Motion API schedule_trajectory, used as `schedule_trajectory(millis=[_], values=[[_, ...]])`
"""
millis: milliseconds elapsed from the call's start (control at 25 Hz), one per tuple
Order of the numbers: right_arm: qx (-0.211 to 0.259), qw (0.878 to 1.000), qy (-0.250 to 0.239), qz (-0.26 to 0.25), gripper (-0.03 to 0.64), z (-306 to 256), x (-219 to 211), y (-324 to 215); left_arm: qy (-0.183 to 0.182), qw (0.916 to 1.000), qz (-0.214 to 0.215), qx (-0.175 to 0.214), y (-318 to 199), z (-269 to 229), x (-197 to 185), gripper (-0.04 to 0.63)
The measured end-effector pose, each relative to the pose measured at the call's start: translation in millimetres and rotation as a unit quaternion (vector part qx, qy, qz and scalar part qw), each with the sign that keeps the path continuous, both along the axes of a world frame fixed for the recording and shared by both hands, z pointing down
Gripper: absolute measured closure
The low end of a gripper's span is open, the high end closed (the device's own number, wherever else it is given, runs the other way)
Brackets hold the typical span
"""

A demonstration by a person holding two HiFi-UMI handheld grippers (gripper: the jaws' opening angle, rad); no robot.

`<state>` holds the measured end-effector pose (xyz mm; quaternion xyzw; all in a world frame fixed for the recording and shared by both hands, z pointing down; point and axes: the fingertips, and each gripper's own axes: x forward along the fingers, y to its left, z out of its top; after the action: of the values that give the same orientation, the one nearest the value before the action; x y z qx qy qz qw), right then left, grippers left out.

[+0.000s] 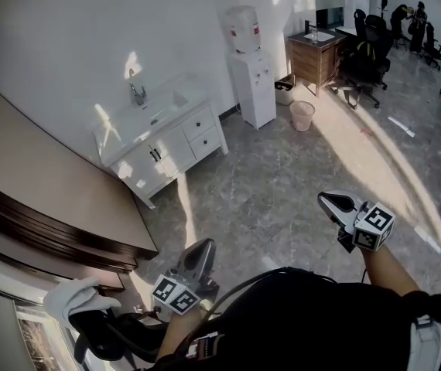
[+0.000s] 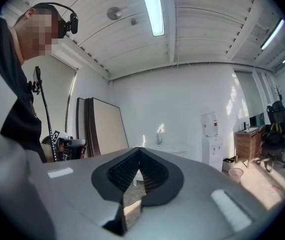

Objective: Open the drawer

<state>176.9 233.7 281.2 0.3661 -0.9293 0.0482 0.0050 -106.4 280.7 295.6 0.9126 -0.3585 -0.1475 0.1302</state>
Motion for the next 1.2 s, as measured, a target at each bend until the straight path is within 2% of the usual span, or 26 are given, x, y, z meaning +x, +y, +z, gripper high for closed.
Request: schedule_trajectory(millis=[200,360,560,680,840,1200], values=[[-0.003,0.999,-0.009,-0.035,0.618,12.2,11.1,-46.4,-0.014,0.9994,-0.033,0.005,-25.8,0.2,15.0,0.595],[-0.008,0.998,-0.016,-0.064,0.618,13.3,30.6,-103.4,-0.014,0.9966,-0.081,0.005,-58.4,-2.9,29.2,0.595],[0.013,0.993,-0.025,-0.114,0.618,-11.4,52.9,-167.7,-0.018,0.9937,-0.11,0.014,-105.3,-15.8,73.7,0.595],[0.021,0.991,-0.018,-0.13,0.618,-13.6,76.0,-203.6,-0.015,0.9932,-0.114,0.018,-135.8,-21.6,108.8,0.595],[0.005,0.99,-0.024,-0.137,0.618,-2.2,116.7,-242.4,-0.027,0.9918,-0.124,0.009,-166.5,-19.1,148.9,0.595],[-0.01,0.992,-0.029,-0.121,0.618,11.9,169.1,-302.4,-0.035,0.9935,-0.108,-0.011,-234.9,-14.6,195.3,0.595]])
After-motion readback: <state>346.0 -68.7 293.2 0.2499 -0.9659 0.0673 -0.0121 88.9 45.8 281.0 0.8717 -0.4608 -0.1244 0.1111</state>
